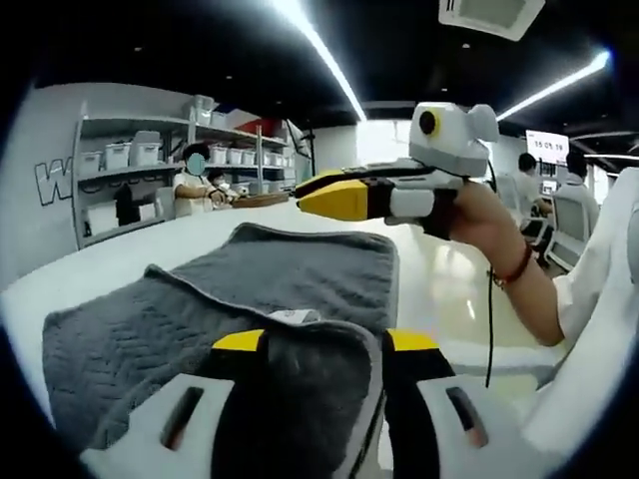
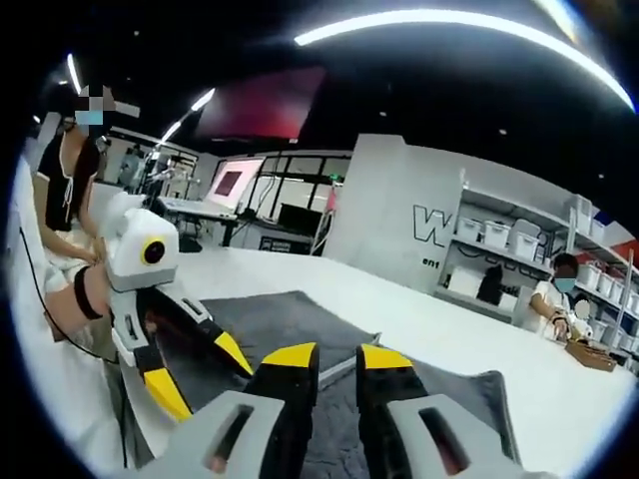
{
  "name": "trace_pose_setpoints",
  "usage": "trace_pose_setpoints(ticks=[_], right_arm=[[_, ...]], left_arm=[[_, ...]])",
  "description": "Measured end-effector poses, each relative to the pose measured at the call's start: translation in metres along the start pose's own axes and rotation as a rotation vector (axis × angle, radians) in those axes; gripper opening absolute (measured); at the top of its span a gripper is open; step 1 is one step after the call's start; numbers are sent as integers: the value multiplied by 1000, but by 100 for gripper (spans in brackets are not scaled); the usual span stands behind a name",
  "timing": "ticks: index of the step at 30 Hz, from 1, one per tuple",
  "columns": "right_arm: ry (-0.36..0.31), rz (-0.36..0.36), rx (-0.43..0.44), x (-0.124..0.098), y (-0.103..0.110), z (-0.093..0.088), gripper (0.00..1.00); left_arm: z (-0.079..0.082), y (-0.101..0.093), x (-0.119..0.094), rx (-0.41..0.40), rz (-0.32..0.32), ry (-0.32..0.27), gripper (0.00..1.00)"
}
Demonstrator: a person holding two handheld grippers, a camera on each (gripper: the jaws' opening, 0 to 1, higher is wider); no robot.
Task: Open the folded towel by lifting each exposed corner and separating the folded layers until the towel lies flat within the target outline without major curled edges
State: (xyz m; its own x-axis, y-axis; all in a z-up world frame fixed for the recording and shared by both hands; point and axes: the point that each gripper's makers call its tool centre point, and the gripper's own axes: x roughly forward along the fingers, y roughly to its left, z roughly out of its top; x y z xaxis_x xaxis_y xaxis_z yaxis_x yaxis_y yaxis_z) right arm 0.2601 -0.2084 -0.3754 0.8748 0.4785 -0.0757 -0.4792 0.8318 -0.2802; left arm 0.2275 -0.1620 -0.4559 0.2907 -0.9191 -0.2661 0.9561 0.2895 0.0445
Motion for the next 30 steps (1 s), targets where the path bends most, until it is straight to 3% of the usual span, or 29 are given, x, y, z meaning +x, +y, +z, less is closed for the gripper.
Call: trace_pose_setpoints(ticks=[1, 3, 6, 14, 24, 30], right_arm=[[0, 1, -1, 0, 0, 0, 9], [-4, 0, 1, 0, 0, 1, 9], [-7, 7, -2, 1, 3, 2, 9], [-2, 12, 4, 2, 6, -1, 10], [-2, 8, 0, 4, 2, 1, 9], [-1, 12, 4, 8, 1, 3, 9]], left_arm=[[-1, 4, 1, 38, 36, 18, 45], [-5, 1, 4, 73, 41, 50, 45], [-3, -2, 5, 44, 29, 29, 44], [-7, -9, 8, 57, 17, 43, 45], [-13, -1, 8, 69, 67, 62, 45], [-9, 2, 1, 68, 82, 44, 43]])
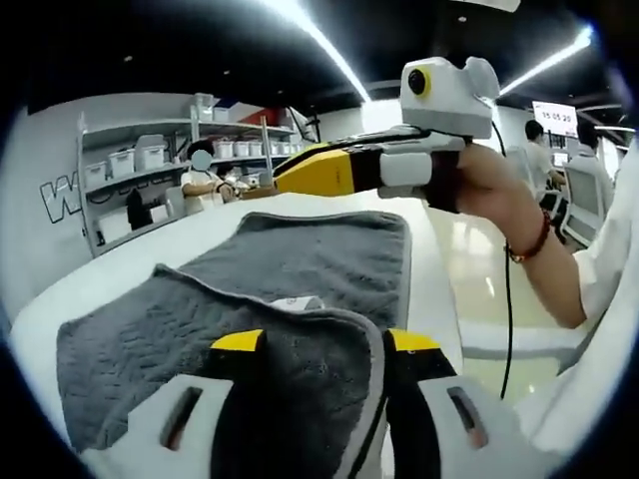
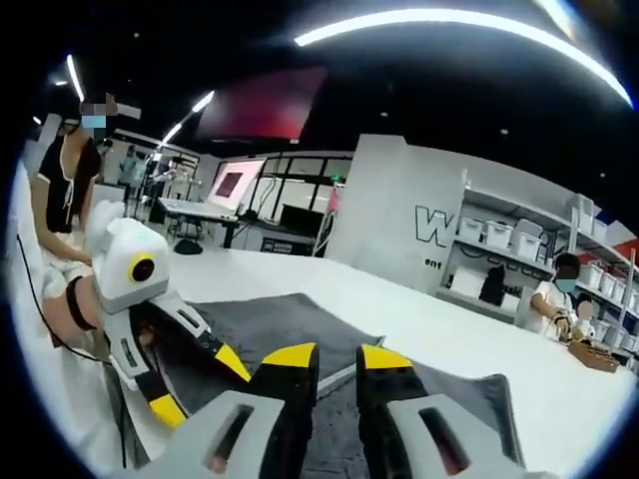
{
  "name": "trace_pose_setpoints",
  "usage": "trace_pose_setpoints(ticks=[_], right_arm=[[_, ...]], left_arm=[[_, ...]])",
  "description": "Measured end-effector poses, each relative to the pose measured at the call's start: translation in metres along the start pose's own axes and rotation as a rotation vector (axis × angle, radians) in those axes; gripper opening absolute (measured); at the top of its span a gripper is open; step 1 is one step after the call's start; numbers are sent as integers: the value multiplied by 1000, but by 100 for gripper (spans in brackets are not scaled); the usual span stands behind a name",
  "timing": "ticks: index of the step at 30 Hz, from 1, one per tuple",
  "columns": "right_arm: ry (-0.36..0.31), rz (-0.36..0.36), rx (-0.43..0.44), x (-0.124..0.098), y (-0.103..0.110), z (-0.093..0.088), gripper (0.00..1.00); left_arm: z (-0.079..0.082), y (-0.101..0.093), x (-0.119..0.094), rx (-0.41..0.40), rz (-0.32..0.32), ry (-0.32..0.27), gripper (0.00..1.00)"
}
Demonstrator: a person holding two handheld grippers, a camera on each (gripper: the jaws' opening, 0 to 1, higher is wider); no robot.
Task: Open the folded towel by lifting each exposed corner and separating the folded layers until the towel lies flat within the target outline without major curled edges
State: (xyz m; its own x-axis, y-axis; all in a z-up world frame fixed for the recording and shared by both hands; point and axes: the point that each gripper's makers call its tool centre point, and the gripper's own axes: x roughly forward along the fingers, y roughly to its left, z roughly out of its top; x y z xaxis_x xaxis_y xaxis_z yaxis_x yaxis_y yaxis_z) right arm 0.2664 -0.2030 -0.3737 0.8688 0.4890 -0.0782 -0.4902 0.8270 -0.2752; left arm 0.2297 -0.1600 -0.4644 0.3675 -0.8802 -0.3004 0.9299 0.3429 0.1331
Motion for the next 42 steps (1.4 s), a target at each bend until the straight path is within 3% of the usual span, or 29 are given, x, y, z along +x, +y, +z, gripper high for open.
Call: trace_pose_setpoints(ticks=[6, 9, 15, 22, 33, 35, 39, 42], right_arm=[[-4, 8, -4, 2, 3, 2, 9], [-2, 9, -7, 4, 4, 2, 9], [0, 11, -8, 7, 4, 3, 9], [11, 14, 1, 11, 4, -2, 9], [25, 18, 10, 15, 6, -6, 9], [26, 19, 11, 16, 6, -5, 9], [34, 24, 7, 21, 6, -6, 9], [40, 23, 14, 24, 4, -7, 9]], left_arm=[[10, 13, -10, -7, 49, -46, 35], [12, 12, -12, -14, 36, -63, 30], [8, 9, -8, -26, 13, -48, 28], [-1, 8, -8, 16, 8, -1, 28], [-1, 10, -4, 5, 22, -13, 26], [0, 10, -4, 13, 24, -13, 23], [2, 5, -6, 3, -9, -27, 4], [3, 5, -6, 11, -9, -32, 3]])
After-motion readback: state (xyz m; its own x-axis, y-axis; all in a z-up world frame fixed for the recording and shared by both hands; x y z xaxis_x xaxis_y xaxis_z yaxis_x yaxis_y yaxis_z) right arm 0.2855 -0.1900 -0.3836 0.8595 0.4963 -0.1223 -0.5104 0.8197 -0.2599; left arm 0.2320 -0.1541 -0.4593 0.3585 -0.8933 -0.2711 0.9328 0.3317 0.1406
